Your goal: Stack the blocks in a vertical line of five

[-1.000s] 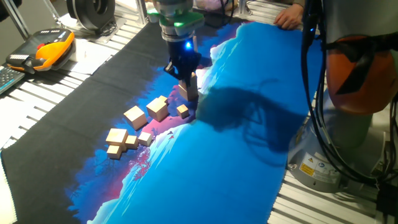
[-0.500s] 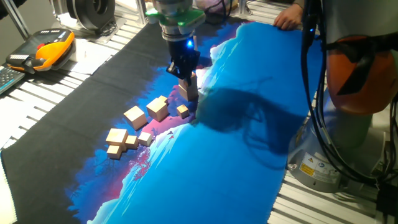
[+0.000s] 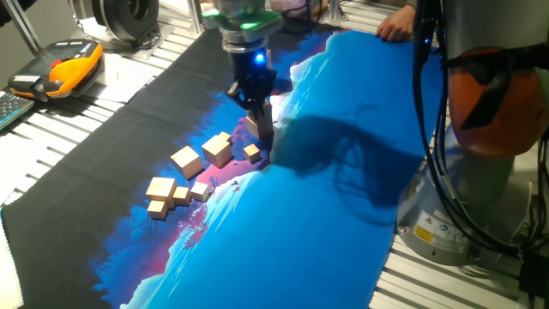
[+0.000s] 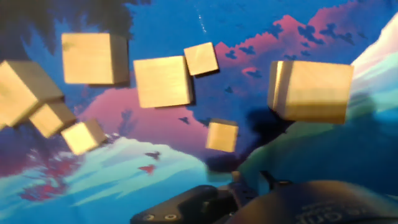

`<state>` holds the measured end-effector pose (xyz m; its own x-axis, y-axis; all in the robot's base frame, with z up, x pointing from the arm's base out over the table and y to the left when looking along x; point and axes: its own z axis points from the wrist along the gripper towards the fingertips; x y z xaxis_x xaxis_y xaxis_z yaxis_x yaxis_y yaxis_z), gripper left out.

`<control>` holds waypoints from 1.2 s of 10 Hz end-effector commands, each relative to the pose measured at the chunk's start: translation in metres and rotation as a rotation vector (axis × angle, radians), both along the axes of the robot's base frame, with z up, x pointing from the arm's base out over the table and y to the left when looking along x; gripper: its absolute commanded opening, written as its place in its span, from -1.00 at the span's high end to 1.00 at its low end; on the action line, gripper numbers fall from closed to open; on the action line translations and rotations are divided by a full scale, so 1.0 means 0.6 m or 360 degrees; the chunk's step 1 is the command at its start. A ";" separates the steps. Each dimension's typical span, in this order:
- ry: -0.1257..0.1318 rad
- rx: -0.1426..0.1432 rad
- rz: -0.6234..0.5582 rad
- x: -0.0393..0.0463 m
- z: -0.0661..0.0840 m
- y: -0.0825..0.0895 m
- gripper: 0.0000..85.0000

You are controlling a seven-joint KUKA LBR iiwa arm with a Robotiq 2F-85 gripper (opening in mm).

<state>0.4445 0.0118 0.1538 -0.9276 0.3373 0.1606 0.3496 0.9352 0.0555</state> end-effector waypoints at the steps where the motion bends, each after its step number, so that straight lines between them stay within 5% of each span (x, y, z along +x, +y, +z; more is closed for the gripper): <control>1: 0.0002 -0.0015 -0.0091 0.003 0.005 0.057 -0.20; 3: -0.0011 -0.0052 -0.0163 0.018 0.004 0.108 -0.20; 4: -0.0025 -0.0059 -0.0172 0.032 -0.005 0.123 -0.60; 6: -0.0044 -0.0074 -0.0164 0.066 -0.029 0.141 -0.60; 9: -0.0044 -0.0096 -0.0093 0.110 -0.064 0.145 -0.60; 12: -0.0043 -0.0118 0.0010 0.117 -0.089 0.129 -0.60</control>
